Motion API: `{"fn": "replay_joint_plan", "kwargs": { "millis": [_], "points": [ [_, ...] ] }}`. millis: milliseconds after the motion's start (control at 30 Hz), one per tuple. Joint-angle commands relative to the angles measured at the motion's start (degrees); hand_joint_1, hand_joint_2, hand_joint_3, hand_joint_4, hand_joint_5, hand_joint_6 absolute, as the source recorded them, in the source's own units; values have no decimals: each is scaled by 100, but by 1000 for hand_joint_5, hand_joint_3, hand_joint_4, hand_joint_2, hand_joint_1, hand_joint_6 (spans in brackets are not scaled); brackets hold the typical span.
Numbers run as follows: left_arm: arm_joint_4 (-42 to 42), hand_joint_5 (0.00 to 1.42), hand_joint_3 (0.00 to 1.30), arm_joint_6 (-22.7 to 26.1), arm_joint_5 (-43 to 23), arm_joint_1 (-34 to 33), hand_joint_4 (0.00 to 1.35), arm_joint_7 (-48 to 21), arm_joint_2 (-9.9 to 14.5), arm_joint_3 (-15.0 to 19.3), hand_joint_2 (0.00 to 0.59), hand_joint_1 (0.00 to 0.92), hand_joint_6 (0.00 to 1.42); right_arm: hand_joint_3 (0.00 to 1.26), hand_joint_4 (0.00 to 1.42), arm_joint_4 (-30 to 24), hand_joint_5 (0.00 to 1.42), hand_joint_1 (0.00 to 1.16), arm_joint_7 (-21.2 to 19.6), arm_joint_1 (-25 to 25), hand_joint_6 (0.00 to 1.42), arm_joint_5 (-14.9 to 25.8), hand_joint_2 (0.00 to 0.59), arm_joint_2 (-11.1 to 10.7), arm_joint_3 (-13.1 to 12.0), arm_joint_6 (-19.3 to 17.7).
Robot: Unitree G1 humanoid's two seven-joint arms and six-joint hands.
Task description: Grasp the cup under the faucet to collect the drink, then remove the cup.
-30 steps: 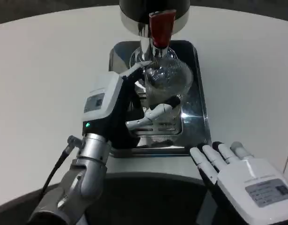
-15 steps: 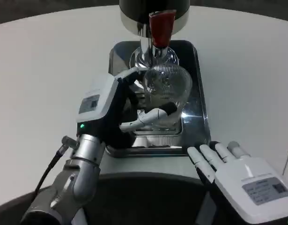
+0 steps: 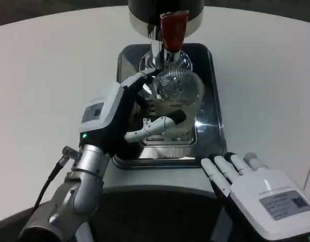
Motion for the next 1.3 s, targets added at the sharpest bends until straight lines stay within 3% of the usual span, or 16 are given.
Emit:
{"fn": "replay_joint_plan", "kwargs": {
  "millis": [33, 467, 667, 1000, 1300],
  "points": [
    [-173, 623, 299, -74, -1, 187, 300, 31, 131, 23, 0, 49, 1046, 0, 0, 37, 0, 651, -35, 53, 0, 40, 285, 4, 15, -2],
    [-1059, 589, 294, -1, -115, 713, 285, -73, 370, 334, 0, 45, 971, 0, 0, 34, 0, 651, -41, 72, 0, 67, 285, -3, -4, 15],
    [-2134, 568, 297, 75, -423, 1393, 284, -307, 701, 859, 0, 34, 892, 0, 0, 55, 0, 651, -54, 89, 0, 89, 285, -29, -19, 18],
    [-3661, 364, 279, 154, -1191, 2340, 247, -1125, 1016, 1762, 0, 0, 371, 0, 0, 137, 0, 651, -22, 4, 0, 101, 285, -69, -35, 28],
    [-4127, 195, 137, -102, -2752, 2476, 74, -2839, 1530, 2364, 24, 0, 152, 0, 0, 174, 0, 651, -5, -45, 0, 89, 285, -84, -15, 29]
  ]
}}
